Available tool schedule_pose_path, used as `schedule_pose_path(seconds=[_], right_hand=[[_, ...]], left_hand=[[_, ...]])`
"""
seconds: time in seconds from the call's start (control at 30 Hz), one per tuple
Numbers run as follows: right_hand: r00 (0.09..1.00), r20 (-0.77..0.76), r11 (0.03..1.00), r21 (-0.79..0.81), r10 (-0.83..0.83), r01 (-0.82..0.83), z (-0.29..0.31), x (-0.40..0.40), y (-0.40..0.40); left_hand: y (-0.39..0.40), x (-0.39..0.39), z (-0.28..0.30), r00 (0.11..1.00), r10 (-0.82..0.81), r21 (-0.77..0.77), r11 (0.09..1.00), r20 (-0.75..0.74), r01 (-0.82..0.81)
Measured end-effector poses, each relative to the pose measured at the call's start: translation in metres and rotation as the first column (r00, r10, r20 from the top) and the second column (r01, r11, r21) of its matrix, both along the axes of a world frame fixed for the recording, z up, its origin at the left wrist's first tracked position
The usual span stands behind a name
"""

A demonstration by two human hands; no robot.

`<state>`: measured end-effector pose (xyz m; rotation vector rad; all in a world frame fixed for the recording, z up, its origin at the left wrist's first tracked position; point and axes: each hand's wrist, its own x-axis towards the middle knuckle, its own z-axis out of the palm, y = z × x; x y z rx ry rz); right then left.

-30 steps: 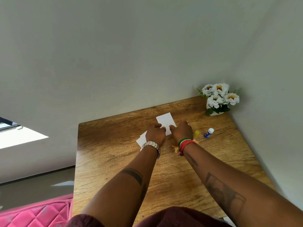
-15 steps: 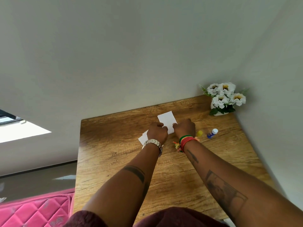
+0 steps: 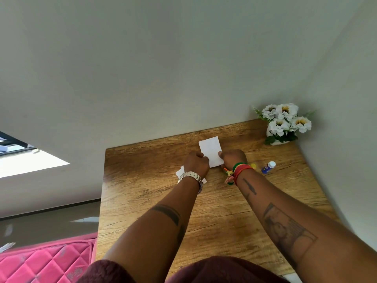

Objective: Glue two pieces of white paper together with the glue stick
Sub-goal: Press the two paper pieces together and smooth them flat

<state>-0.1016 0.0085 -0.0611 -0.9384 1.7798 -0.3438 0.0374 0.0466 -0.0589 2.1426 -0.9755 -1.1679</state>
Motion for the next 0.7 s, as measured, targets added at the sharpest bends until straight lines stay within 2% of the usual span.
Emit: schedule_pose_path(seconds=[0.17,0.27,0.33,0.53,0.7], right_hand=[[0.999,0.023,0.997,-0.079,0.028,-0.026,0.005,0.002,0.011],[0.986,0.160,0.999,-0.027,0.039,-0.035,0.011,0.005,0.022],[0.977,0.171,0.992,-0.017,0.123,-0.122,0.015,0.009,0.028],[0.946,0.029,0.944,-0.071,0.324,-0.321,0.021,0.036,0.045],[0.938,-0.065,0.929,-0.127,0.341,-0.346,0.013,0.048,0.055]], left_hand=[[0.014,0.034,0.004,0.992,0.124,-0.079,0.989,0.013,-0.122],[0.025,0.053,0.007,0.981,0.174,-0.082,0.980,-0.082,-0.181],[0.034,0.063,0.006,0.962,0.231,-0.084,0.966,-0.145,-0.245],[0.062,0.080,-0.003,0.926,0.326,-0.040,0.940,-0.191,-0.339],[0.072,0.084,-0.010,0.932,0.332,-0.021,0.941,-0.146,-0.339]])
